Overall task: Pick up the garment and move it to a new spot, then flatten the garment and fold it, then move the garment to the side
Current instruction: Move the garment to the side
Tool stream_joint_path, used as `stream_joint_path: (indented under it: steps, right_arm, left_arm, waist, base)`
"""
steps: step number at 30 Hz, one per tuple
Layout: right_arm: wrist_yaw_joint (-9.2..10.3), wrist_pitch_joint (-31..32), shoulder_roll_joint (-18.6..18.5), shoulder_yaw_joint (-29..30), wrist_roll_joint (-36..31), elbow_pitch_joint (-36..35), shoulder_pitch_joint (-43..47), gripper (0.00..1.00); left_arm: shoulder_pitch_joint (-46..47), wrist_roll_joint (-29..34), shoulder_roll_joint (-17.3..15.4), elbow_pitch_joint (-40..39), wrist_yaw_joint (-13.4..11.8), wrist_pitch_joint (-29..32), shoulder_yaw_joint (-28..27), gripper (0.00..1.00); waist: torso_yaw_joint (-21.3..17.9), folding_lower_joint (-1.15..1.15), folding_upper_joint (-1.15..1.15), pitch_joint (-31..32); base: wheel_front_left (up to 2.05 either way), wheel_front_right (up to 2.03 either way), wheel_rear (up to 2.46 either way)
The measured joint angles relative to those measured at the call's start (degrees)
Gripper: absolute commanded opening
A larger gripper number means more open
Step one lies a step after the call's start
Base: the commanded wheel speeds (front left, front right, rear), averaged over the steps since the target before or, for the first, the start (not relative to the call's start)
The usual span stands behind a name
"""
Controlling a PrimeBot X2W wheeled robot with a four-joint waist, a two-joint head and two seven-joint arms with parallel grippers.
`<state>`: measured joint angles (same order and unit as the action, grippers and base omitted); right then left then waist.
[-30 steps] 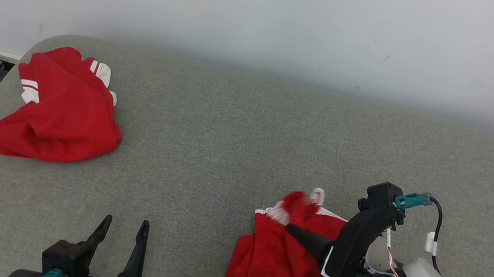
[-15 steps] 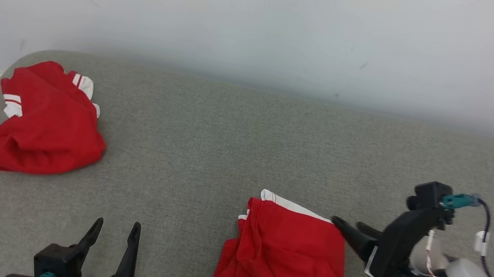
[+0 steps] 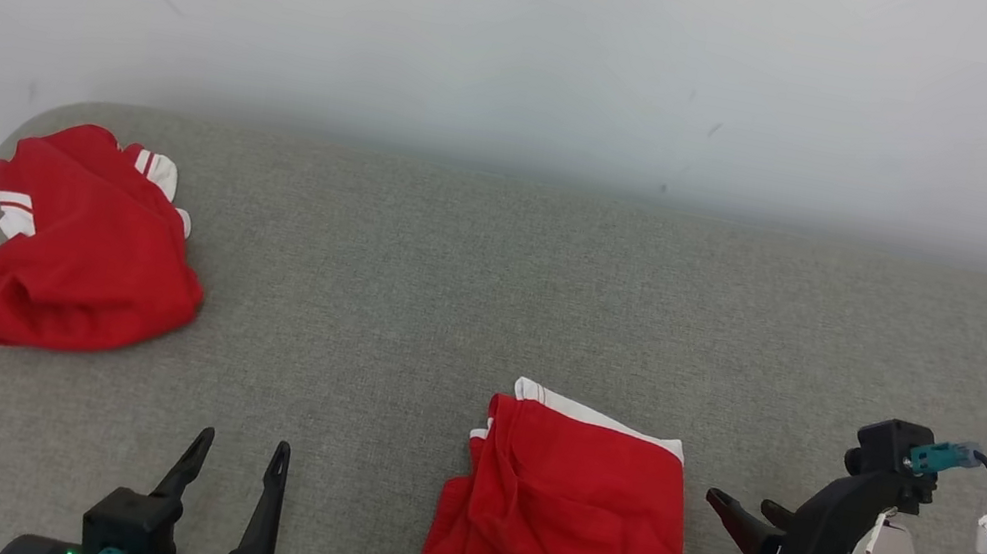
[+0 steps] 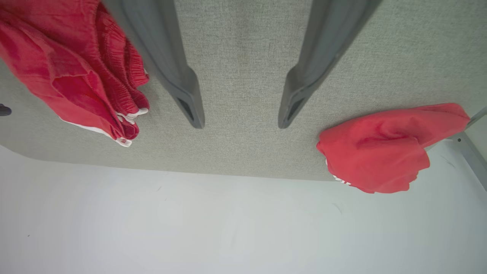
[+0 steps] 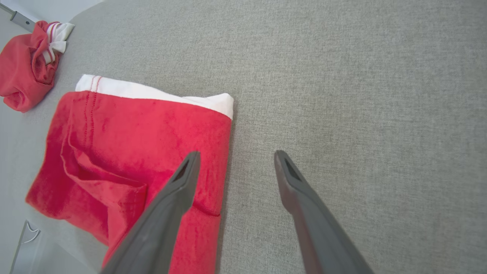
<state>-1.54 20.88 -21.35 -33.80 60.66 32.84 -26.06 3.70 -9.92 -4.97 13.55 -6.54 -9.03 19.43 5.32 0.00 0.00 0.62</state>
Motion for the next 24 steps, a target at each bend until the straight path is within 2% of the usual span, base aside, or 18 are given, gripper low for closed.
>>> stream_joint_path:
  steps: [7,24]
  right_arm:
    - [0.00,-0.5,2.2,0.2,0.8,2.6,0.4,1.00]
    - [-0.05,0.8,4.9,-2.4,0.2,9.4,-0.7,1.00]
  left_arm:
    - [0.1,0.5,0.3,-0.3,-0.1,0.3,0.1,1.00]
    - [0.2,0.5,0.7,-0.4,-0.1,0.7,0.2,1.00]
  waist:
    - [1.4,0.00,0.00,-0.4]
    - [4.6,0.00,0.00,-1.3]
  base:
    - [0.00,0.00,0.00]
    - [0.00,0.00,0.00]
